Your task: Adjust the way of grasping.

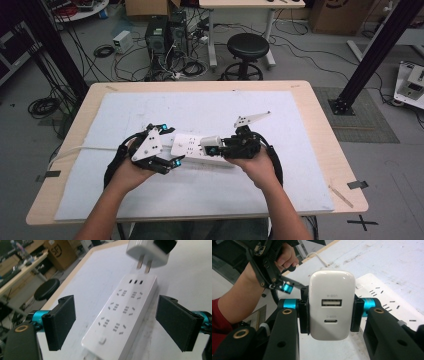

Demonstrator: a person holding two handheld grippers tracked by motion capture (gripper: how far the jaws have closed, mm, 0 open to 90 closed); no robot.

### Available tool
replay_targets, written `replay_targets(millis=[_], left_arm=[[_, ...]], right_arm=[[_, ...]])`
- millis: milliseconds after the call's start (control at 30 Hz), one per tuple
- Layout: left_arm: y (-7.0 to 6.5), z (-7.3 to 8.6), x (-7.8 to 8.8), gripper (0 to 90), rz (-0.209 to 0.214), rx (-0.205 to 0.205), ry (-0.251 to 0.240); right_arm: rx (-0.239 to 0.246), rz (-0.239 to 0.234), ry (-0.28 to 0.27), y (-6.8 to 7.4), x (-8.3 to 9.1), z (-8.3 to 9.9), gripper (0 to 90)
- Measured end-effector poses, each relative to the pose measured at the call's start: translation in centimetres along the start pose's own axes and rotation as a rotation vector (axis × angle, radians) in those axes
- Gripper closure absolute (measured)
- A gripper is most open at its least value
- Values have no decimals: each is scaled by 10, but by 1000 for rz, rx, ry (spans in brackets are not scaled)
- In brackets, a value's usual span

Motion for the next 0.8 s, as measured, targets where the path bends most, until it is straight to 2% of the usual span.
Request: replay_targets(millis=[67, 100, 133, 200, 300, 433, 467, 600, 633, 733, 767, 800], left_arm=[[1, 1, 2, 159, 2, 11, 11], [5, 4, 7, 158, 5, 30, 46], [6, 6, 9, 156, 8, 39, 60], [6, 6, 9, 156, 8, 39, 60], [13, 15, 20, 156, 33, 96, 119], [17, 19, 25, 155, 36, 113, 142], [20, 21, 27, 148, 38, 131, 160], [22, 23, 30, 144, 46, 136, 177], [24, 25, 35, 144, 47, 140, 181], [25, 27, 38, 144, 43, 151, 187], [27, 30, 41, 144, 45, 153, 206], [27, 30, 41, 144, 45, 153, 206]], right_arm=[[14, 6, 5, -1, 1, -2, 634], [24, 11, 14, -1, 1, -4, 634], [24, 14, 22, -1, 2, -5, 634], [35, 20, 26, -2, 2, -7, 634], [59, 32, 43, -7, 5, -12, 634], [73, 37, 59, -9, 6, -16, 634], [96, 43, 75, -12, 6, -18, 634], [106, 50, 82, -13, 6, -19, 634], [140, 71, 119, -17, 7, -26, 634], [147, 77, 125, -17, 6, -28, 634], [173, 97, 161, -20, 7, -33, 634], [173, 97, 161, -20, 7, -33, 634]])
Point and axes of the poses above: each handheld gripper's, and its own axes: x roughly backward along the jaws, z roughly out of its underside, y roughly to its left, the point moved 5 cm from there along -x, roughly forward along the jaws, and after that the axes turned 10 degrees about z, right-handed, at the moved point
